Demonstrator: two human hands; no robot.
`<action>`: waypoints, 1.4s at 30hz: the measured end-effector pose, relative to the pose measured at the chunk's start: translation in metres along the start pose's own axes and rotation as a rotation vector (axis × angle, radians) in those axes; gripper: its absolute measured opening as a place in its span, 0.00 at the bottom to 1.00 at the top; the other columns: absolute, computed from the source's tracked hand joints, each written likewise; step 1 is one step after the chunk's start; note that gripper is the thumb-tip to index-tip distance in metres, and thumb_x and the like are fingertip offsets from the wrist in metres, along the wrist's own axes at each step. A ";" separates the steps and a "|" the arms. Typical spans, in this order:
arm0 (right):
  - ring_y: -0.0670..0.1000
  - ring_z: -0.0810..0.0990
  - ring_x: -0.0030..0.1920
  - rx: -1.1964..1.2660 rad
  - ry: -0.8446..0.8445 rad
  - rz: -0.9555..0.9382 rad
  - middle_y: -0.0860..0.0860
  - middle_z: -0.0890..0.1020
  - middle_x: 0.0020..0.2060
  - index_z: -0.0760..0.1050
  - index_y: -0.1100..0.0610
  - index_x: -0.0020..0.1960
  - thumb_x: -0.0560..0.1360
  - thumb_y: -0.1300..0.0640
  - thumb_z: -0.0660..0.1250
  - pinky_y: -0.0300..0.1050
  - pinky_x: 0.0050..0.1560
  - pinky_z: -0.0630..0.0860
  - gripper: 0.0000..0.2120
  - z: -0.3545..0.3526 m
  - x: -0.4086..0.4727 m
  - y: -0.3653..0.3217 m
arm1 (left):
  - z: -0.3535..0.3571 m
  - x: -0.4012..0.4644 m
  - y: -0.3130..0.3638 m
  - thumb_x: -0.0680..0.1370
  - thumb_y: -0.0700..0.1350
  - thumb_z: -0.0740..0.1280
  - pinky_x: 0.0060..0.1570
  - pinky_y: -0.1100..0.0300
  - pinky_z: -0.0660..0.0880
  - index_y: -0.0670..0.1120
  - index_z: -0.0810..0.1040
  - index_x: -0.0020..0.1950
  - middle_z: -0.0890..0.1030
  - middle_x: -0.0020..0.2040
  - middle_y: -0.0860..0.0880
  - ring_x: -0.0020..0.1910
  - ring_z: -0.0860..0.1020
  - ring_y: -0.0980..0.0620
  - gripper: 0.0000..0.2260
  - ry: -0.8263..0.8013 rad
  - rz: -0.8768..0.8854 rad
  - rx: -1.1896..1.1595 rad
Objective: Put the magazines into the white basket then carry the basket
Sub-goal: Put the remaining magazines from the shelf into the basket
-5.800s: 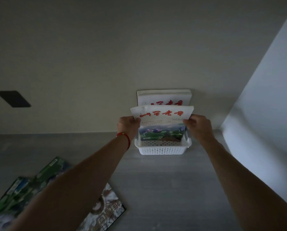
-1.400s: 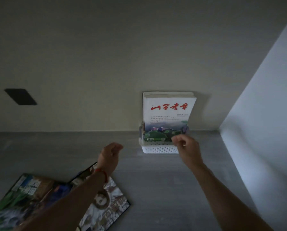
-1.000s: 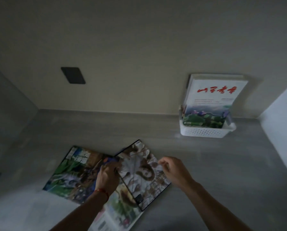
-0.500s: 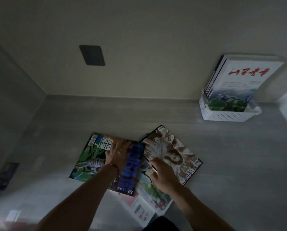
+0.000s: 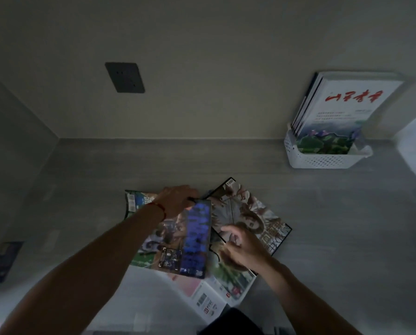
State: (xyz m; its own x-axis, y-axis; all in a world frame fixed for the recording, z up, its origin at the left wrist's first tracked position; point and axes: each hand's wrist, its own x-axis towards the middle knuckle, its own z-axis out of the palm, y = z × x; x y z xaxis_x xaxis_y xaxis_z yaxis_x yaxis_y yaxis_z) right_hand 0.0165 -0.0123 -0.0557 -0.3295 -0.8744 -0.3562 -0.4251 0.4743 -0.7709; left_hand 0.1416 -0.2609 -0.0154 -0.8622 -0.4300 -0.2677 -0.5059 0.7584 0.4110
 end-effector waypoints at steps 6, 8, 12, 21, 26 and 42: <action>0.55 0.85 0.55 0.668 0.139 0.166 0.52 0.86 0.53 0.77 0.56 0.63 0.77 0.56 0.71 0.52 0.56 0.82 0.15 -0.029 -0.003 0.003 | -0.060 -0.001 0.039 0.79 0.33 0.64 0.41 0.61 0.70 0.34 0.75 0.46 0.77 0.36 0.45 0.33 0.73 0.60 0.03 0.225 0.046 -0.418; 0.57 0.87 0.49 0.803 0.202 0.178 0.57 0.87 0.49 0.77 0.58 0.60 0.76 0.55 0.72 0.54 0.55 0.82 0.14 -0.051 -0.007 0.009 | -0.072 -0.001 0.059 0.80 0.31 0.62 0.34 0.66 0.71 0.34 0.71 0.48 0.75 0.34 0.43 0.30 0.72 0.61 0.01 0.276 -0.030 -0.668; 0.55 0.86 0.52 0.848 0.184 0.078 0.55 0.86 0.52 0.82 0.52 0.56 0.77 0.53 0.72 0.51 0.53 0.82 0.09 -0.095 -0.016 0.013 | -0.073 0.011 0.107 0.81 0.38 0.63 0.23 0.69 0.67 0.41 0.74 0.50 0.77 0.33 0.48 0.23 0.72 0.60 0.01 0.427 -0.187 -0.954; 0.45 0.86 0.40 0.387 0.402 -0.110 0.43 0.88 0.40 0.82 0.55 0.52 0.79 0.57 0.69 0.40 0.38 0.76 0.04 -0.219 -0.036 0.047 | -0.055 0.047 0.198 0.81 0.38 0.63 0.37 0.61 0.76 0.40 0.78 0.54 0.81 0.41 0.46 0.36 0.79 0.52 0.06 0.371 -0.235 -1.138; 0.45 0.87 0.42 0.191 0.503 -0.196 0.48 0.88 0.40 0.83 0.56 0.52 0.78 0.60 0.70 0.40 0.42 0.78 0.05 -0.307 -0.039 0.073 | -0.032 0.070 0.244 0.75 0.22 0.60 0.26 0.63 0.74 0.33 0.75 0.59 0.78 0.39 0.42 0.25 0.77 0.55 0.15 0.319 -0.253 -1.055; 0.53 0.81 0.33 -0.155 0.835 -0.113 0.57 0.85 0.33 0.85 0.61 0.40 0.72 0.49 0.76 0.39 0.34 0.69 0.14 -0.490 0.028 0.093 | -0.064 0.233 0.360 0.77 0.33 0.66 0.34 0.56 0.73 0.40 0.82 0.55 0.80 0.43 0.40 0.38 0.75 0.44 0.10 0.558 -0.369 -1.158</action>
State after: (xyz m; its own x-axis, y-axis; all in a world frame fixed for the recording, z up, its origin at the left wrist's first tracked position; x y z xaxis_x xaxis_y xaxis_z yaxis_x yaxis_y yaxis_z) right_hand -0.4455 0.0576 0.1208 -0.7655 -0.5836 0.2709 -0.5829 0.4507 -0.6761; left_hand -0.2427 -0.1195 0.1263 -0.4259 -0.8703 -0.2473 -0.2018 -0.1750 0.9637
